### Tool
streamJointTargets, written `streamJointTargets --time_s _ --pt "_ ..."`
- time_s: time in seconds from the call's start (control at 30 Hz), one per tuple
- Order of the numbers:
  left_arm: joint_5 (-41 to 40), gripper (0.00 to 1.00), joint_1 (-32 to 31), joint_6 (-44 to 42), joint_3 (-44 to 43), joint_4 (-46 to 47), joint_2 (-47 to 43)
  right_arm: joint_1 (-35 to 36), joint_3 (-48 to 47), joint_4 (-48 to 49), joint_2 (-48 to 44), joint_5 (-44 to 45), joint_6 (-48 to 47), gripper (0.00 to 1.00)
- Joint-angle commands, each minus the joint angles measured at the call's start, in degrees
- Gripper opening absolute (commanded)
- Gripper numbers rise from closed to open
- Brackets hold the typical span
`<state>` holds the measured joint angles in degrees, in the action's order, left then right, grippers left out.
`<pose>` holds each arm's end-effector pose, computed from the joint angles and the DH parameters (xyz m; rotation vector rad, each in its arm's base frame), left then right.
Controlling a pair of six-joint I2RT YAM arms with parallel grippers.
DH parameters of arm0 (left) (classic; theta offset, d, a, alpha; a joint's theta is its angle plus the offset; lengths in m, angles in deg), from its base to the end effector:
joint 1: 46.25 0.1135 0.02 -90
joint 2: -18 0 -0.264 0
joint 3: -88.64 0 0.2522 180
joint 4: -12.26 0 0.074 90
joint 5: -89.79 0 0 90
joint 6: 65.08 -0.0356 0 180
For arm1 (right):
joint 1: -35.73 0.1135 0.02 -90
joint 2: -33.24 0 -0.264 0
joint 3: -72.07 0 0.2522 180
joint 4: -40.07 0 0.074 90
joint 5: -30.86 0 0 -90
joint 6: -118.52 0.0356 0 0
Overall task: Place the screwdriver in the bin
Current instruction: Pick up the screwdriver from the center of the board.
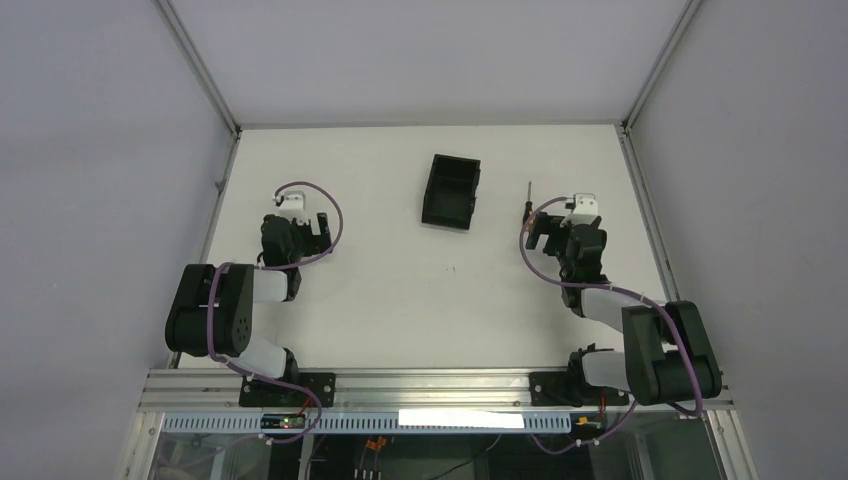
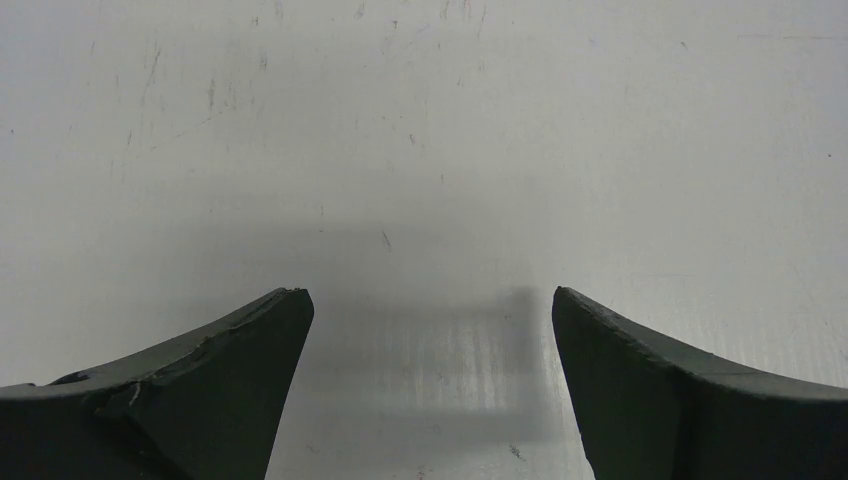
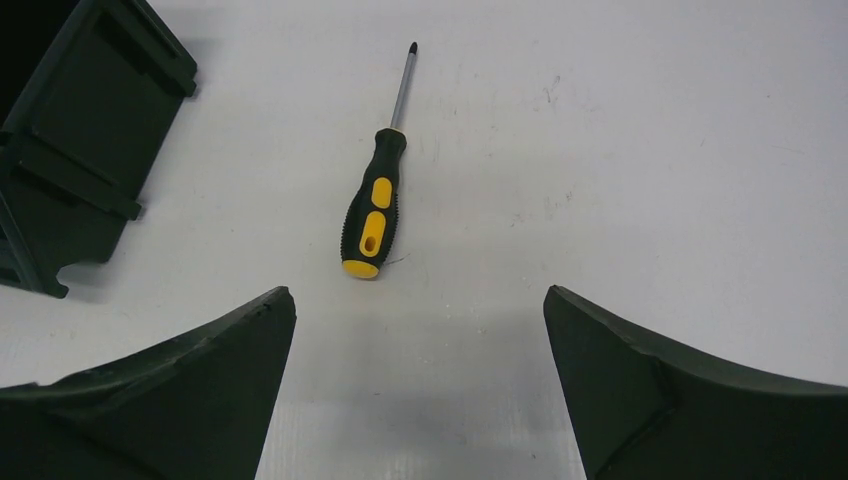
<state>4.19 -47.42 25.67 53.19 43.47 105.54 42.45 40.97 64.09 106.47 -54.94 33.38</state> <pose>0.2658 -0.0082 0.1393 0.0583 1.9344 -0.0966 0.2336 0.0249 0.1631 0.0195 1.8865 0.0691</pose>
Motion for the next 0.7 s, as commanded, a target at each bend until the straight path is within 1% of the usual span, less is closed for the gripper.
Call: streamJointTargets --time_s 0.0,0.1,0.23,0.37,0.43,0.67 --pt "-1.11 0.99 -0.49 0.21 -0.02 1.63 -1.16 -0.30 -1.85 1.06 0.00 1.52 0.82 0.99" --pt "-1.17 0.99 -0.50 0.21 -0.02 1.64 -1.15 -0.30 -2.62 0.30 0.68 0.98 0.88 0.99" --pt "-1.15 0.99 -0.50 0.21 -0.02 1.61 -1.15 -0.31 -2.08 0.54 -0.01 -1.95 -0.23 0.99" --pt "-1.16 0.99 -0.50 0.21 -0.02 1.73 -1.15 -0.31 -2.33 -1.13 -2.26 0.91 0.49 0.99" --pt "-1.20 0.99 -0.50 0.21 -0.02 1.70 -1.18 -0.32 -3.50 -4.62 -4.27 0.60 -0.42 0.99" --pt "-1.18 0.99 -0.50 0.21 -0.02 1.62 -1.16 -0.31 -12.18 -19.51 -11.42 -0.47 -2.26 0.99"
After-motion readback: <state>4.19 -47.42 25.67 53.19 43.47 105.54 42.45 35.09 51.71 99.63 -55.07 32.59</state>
